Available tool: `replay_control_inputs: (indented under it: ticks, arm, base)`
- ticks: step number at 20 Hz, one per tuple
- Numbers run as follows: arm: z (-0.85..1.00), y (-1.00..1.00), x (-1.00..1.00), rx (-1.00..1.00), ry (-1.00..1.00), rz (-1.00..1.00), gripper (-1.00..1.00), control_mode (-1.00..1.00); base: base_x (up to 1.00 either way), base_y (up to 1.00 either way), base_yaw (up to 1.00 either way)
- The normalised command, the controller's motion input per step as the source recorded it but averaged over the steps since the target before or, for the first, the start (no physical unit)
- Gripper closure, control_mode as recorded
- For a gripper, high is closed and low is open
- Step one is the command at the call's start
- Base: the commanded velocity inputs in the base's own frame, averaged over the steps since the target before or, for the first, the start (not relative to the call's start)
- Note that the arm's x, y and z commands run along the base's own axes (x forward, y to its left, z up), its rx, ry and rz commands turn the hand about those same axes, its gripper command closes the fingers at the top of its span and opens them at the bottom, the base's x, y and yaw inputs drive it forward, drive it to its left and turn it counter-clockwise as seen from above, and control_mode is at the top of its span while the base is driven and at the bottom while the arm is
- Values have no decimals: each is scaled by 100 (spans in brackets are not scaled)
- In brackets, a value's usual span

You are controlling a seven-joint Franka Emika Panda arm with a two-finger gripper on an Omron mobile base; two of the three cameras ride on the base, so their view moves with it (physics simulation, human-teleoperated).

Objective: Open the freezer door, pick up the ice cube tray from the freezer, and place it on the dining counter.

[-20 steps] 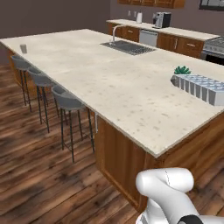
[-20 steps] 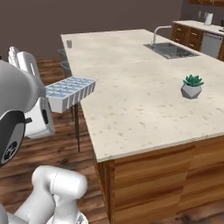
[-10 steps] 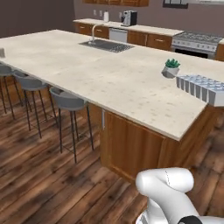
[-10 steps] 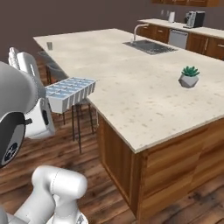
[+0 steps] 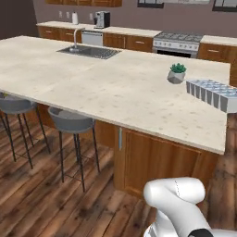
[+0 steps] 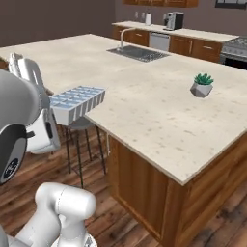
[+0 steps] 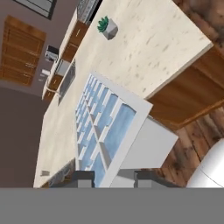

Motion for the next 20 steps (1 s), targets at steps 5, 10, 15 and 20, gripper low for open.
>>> replay_control_inputs:
  ticks: [5, 10, 15, 20]
  arm:
    - [0, 0, 0, 0, 0, 0, 100, 100]
    - [0, 0, 0, 0, 0, 0, 100, 100]
    - [0, 0, 0, 0, 0, 0, 100, 100]
    - [0, 0, 0, 0, 0, 0, 100, 100]
  base:
    - [74, 75, -45]
    - [76, 72, -37]
    - [77, 65, -26]
    - [79, 31, -21]
